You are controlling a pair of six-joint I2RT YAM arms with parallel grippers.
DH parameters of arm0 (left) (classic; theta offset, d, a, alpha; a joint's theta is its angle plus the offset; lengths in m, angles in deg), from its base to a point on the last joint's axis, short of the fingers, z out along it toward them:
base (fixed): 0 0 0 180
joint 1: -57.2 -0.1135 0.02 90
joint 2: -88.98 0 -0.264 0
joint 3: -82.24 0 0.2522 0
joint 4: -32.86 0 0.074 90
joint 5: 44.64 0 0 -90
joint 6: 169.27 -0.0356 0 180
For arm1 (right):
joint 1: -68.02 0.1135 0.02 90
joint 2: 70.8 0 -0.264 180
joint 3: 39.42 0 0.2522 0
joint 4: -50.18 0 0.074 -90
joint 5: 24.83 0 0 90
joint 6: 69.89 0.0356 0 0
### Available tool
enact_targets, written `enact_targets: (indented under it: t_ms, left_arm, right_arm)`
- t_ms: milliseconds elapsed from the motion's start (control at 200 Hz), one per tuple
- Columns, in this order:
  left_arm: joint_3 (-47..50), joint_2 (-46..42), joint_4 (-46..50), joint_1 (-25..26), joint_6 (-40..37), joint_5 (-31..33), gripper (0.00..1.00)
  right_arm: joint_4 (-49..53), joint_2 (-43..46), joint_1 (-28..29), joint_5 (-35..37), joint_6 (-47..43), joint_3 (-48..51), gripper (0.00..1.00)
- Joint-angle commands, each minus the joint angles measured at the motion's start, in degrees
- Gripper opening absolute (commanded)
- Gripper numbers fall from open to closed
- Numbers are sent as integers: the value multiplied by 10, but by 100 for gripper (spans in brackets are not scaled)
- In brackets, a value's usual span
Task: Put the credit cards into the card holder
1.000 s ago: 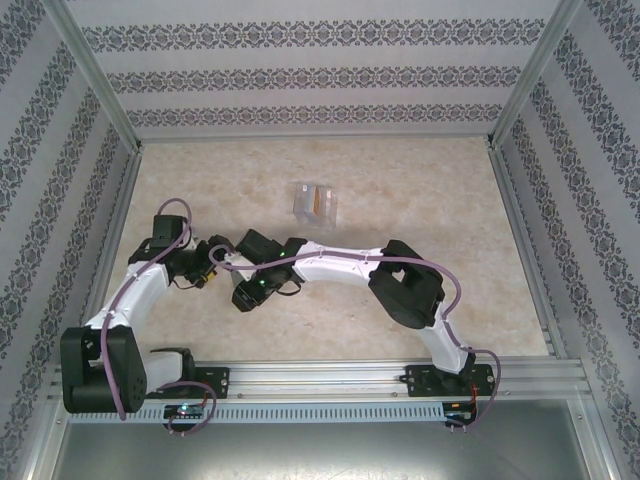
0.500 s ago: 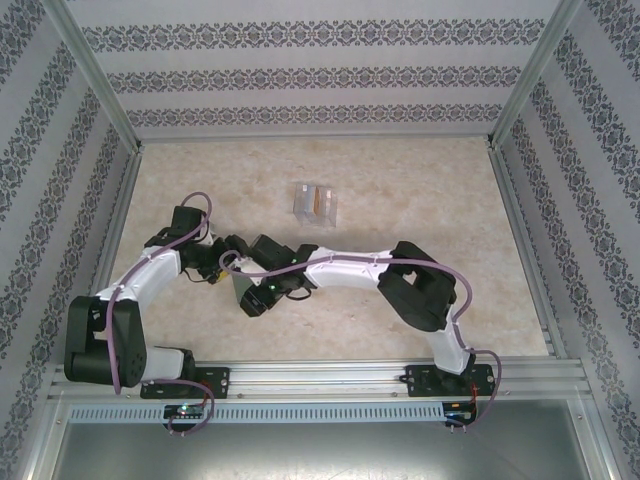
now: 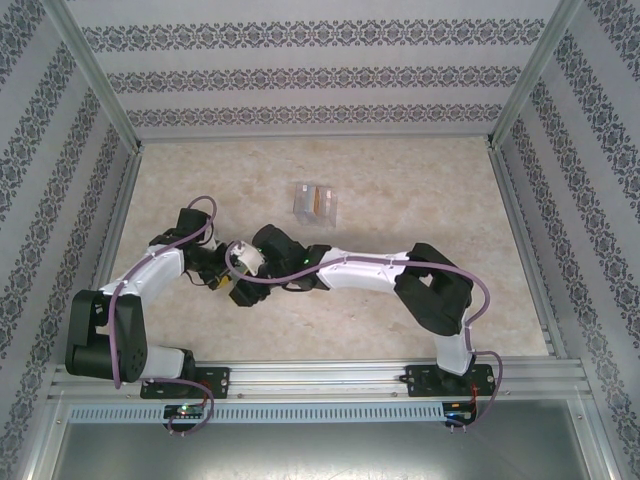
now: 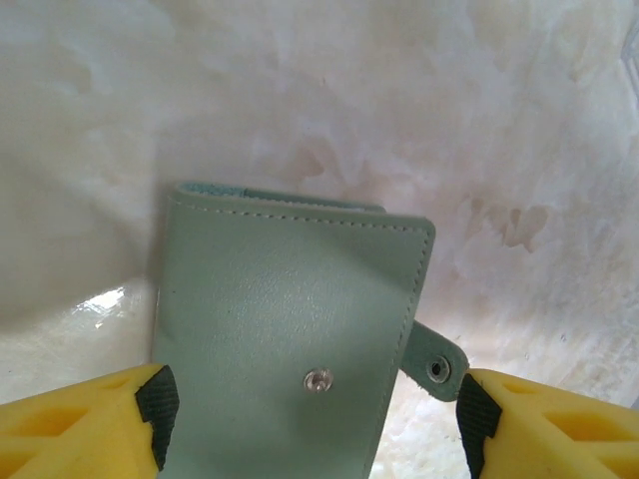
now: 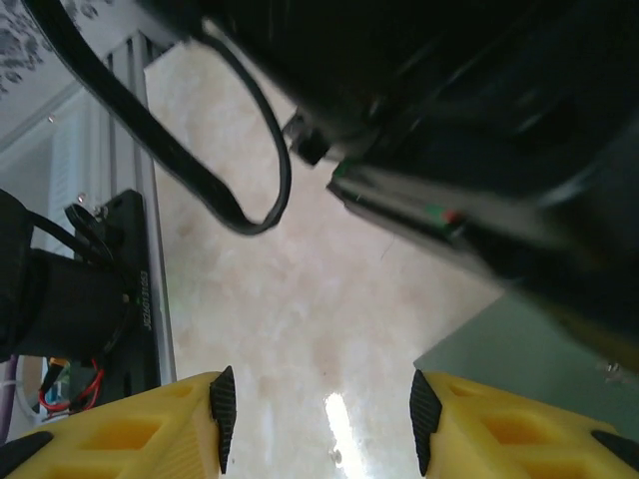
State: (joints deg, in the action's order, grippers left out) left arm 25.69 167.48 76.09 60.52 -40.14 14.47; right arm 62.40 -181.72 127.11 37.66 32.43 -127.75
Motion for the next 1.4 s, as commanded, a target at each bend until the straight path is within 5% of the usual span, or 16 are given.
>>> enact_targets:
  t_ms: [0, 145, 350, 550, 675, 1034, 1159, 1394]
  left_arm:
    - [-12, 3, 23, 6, -16, 2, 71]
    - [-13, 10, 26, 8, -20, 16, 66]
    - [-23, 5, 36, 16, -24, 37, 84]
    - [-46, -10, 70, 29, -16, 107, 86]
    - [-49, -32, 83, 27, 5, 164, 87]
    - [-47, -57, 85, -7, 25, 187, 88]
    - [-42, -56, 81, -7, 26, 180, 88]
    - [-34, -40, 58, -7, 22, 134, 89]
  right_arm:
    - [-61, 16, -14, -34, 15, 16, 52]
    - [-78, 15, -24, -40, 43, 20, 52]
    - [-150, 59, -77, -40, 169, 94, 56]
    - [5, 48, -119, 33, 219, 76, 49]
    - [94, 29, -114, 78, 200, 43, 55]
    - [135, -45, -88, 59, 231, -29, 60]
    - [147, -68, -88, 61, 240, -49, 53]
    - [155, -62, -93, 82, 228, -39, 22]
